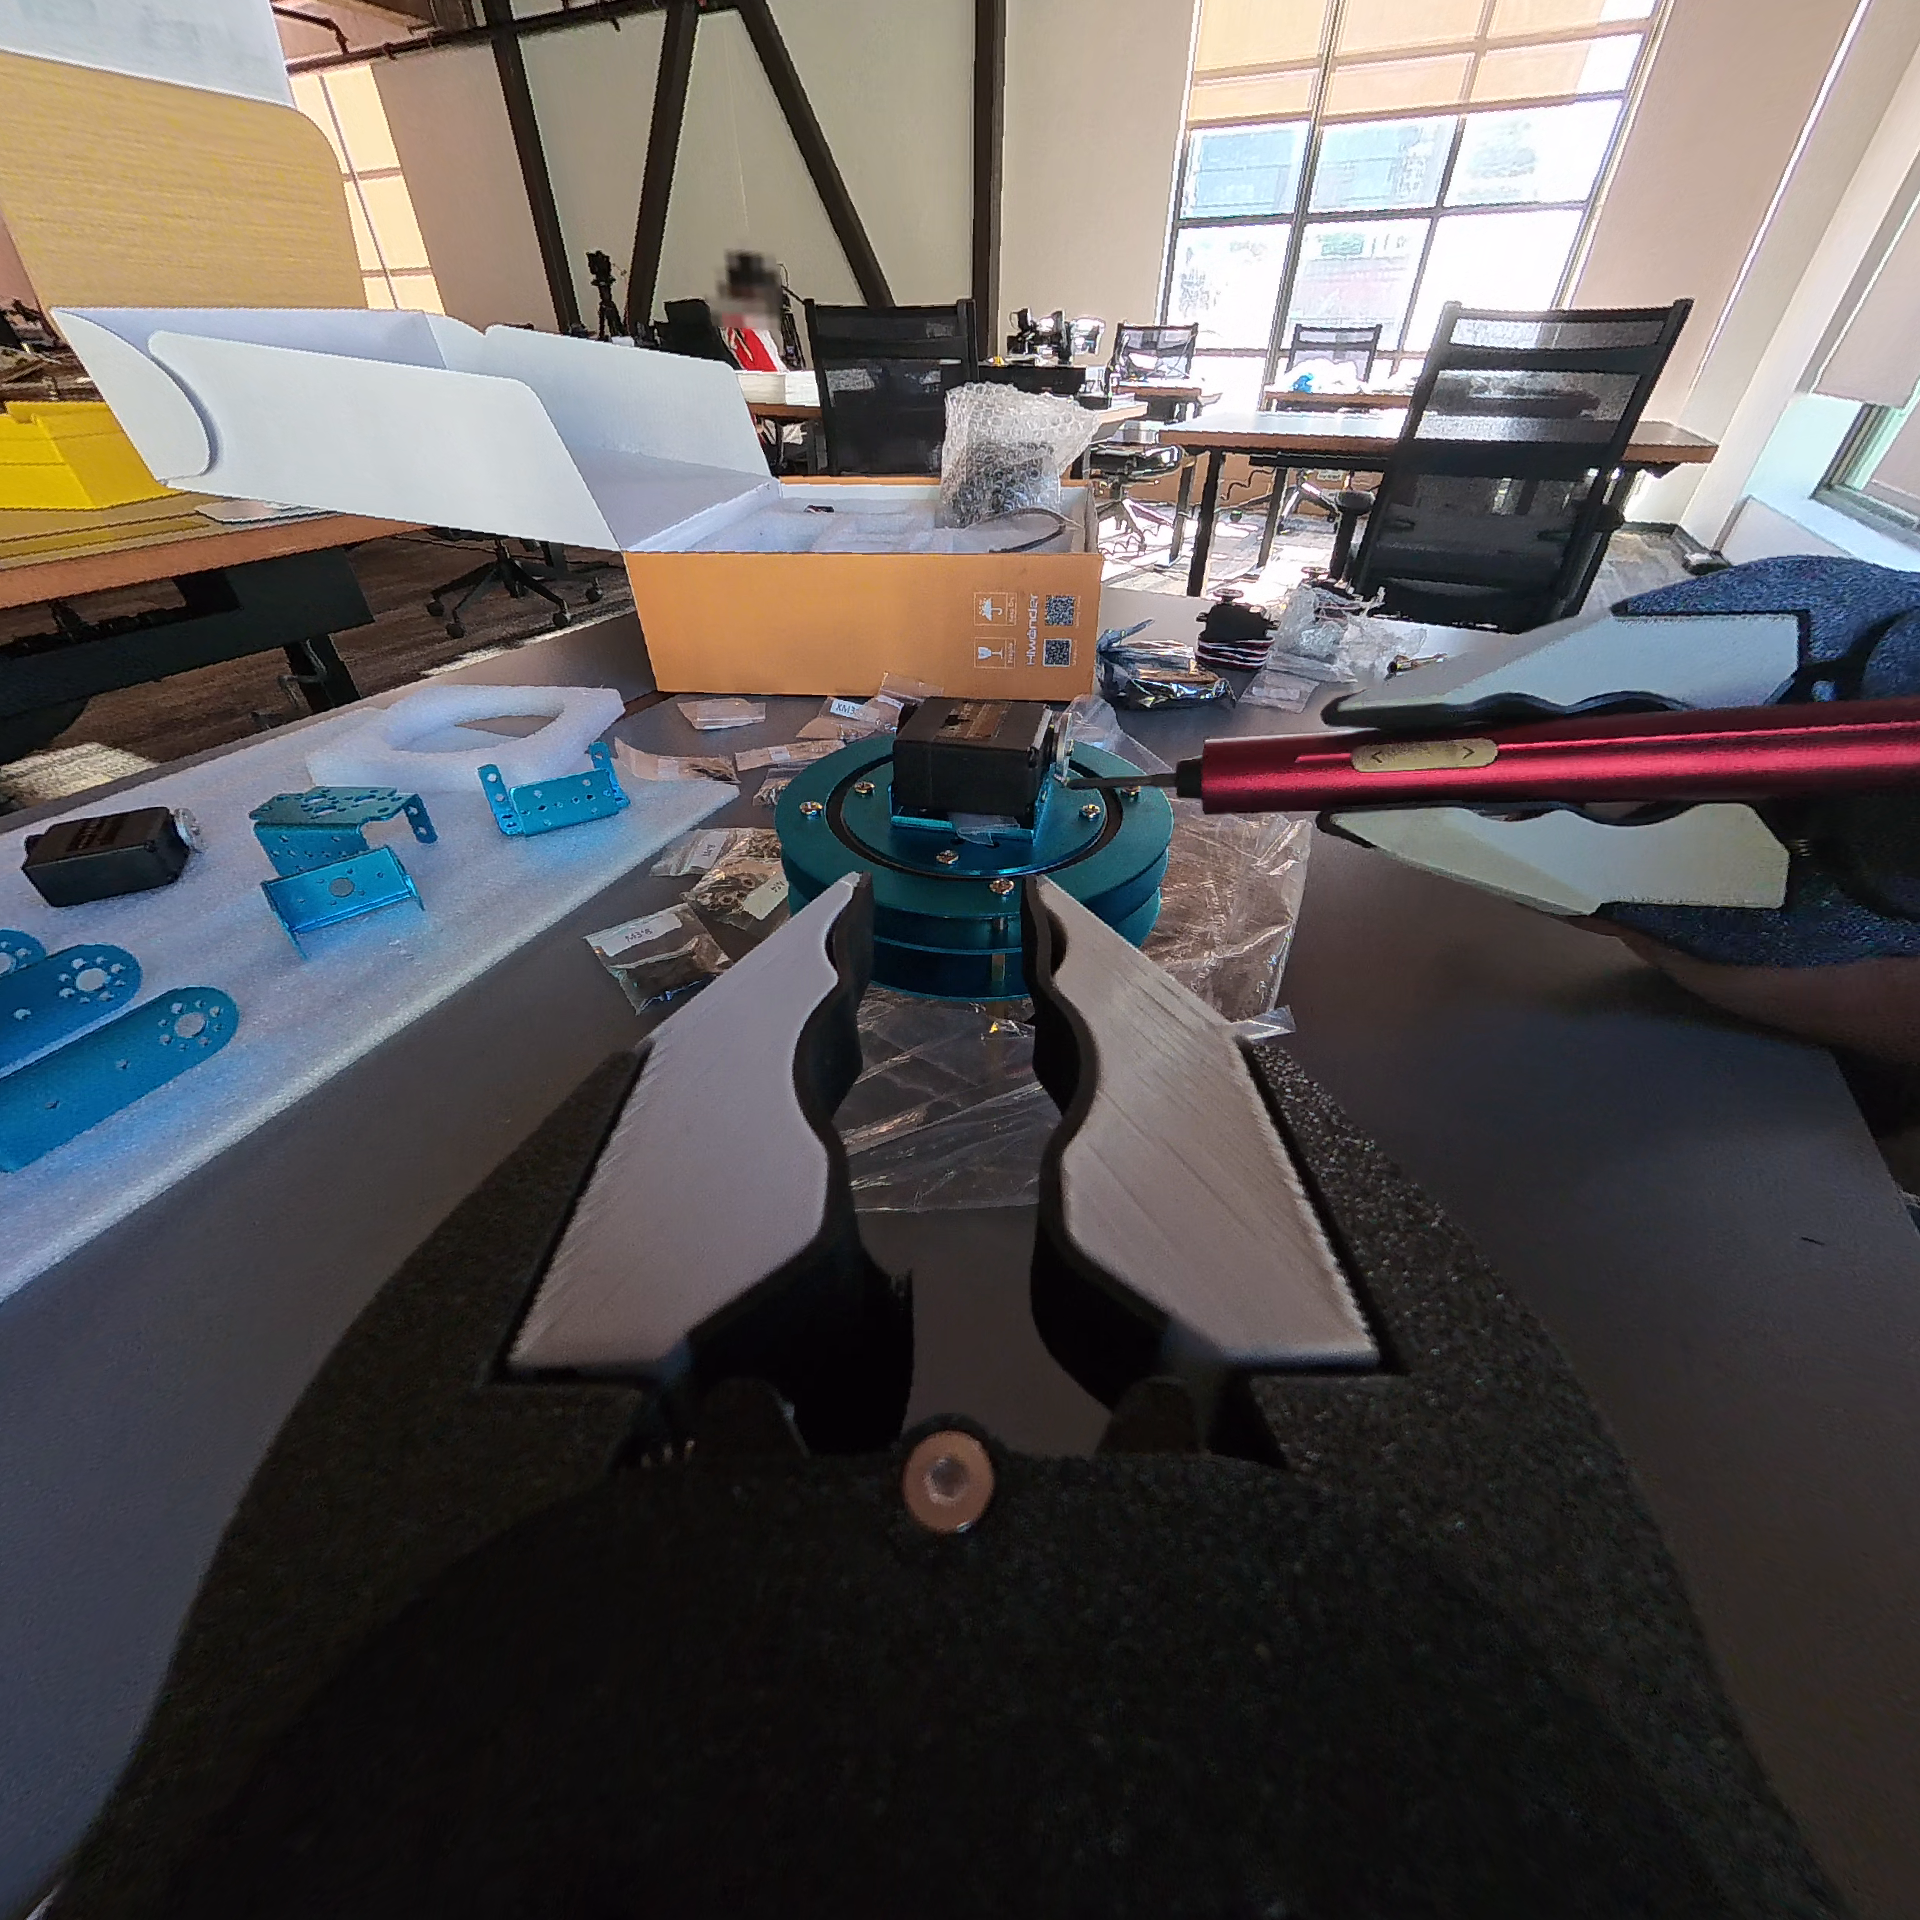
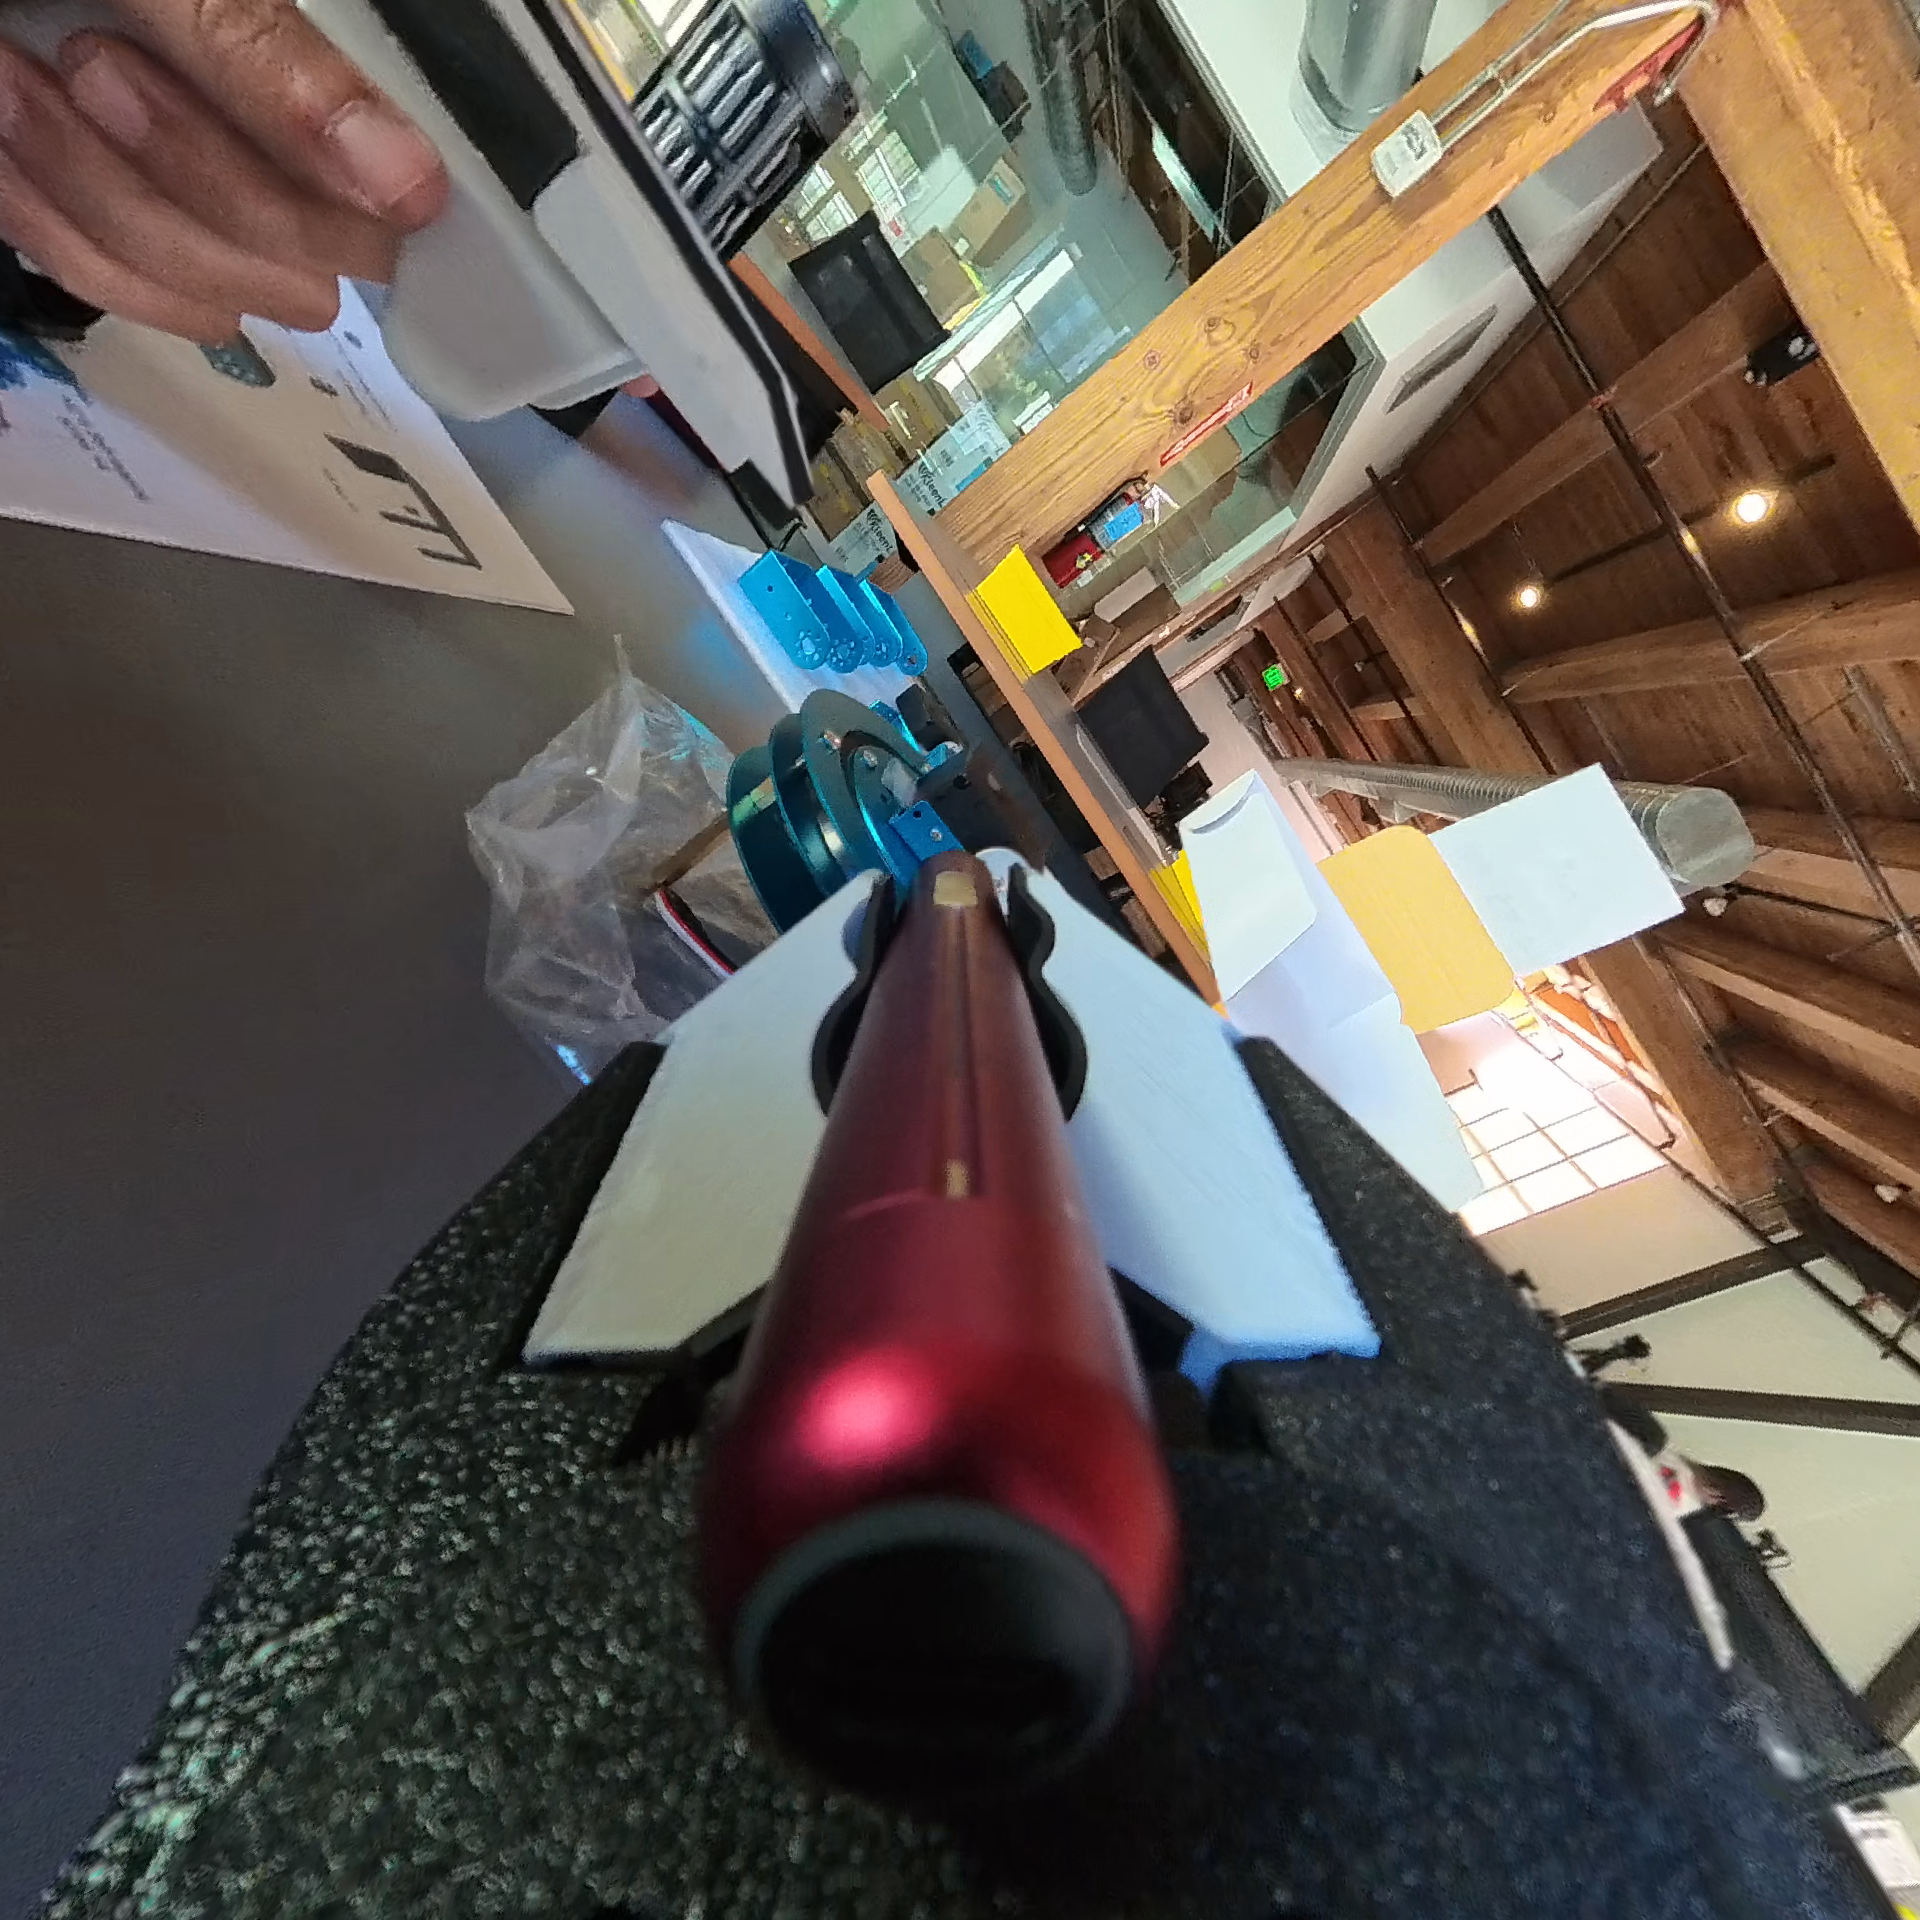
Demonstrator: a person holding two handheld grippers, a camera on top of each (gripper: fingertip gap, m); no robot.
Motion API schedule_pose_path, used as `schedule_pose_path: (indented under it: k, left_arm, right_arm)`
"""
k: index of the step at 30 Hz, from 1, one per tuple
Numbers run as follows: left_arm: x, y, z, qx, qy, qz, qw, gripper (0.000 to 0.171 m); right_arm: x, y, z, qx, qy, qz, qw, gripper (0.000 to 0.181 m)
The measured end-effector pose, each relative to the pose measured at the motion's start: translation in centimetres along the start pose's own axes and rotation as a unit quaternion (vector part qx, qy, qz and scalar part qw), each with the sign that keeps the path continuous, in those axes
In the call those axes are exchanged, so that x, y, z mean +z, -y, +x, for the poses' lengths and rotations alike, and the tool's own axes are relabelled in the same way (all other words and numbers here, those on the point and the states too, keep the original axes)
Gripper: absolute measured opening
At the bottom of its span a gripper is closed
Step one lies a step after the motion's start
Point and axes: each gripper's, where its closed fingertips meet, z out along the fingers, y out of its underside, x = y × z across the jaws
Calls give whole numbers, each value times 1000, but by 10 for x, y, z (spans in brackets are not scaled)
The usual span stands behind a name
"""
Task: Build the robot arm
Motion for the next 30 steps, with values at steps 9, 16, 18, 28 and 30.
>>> schedule_pose_path:
  k: [9,16,18,28,30]
  left_arm:
    - [-1,1,0,-4,-2,4,1000,27]
    - [-2,2,-1,-17,-6,6,1000,27]
    - [-2,1,0,-13,-6,6,1000,27]
    - [-1,1,1,-9,-7,3,1000,27]
    - [-1,1,1,-9,-7,3,1000,27]
  right_arm:
    - [-1,2,-3,53,-15,-43,998,20]
    - [-4,6,-2,64,-53,-71,994,19]
    - [-2,5,-3,54,-55,-74,994,20]
    - [4,5,-7,37,-52,-83,995,20]
    - [5,5,-7,33,-54,-84,994,20]
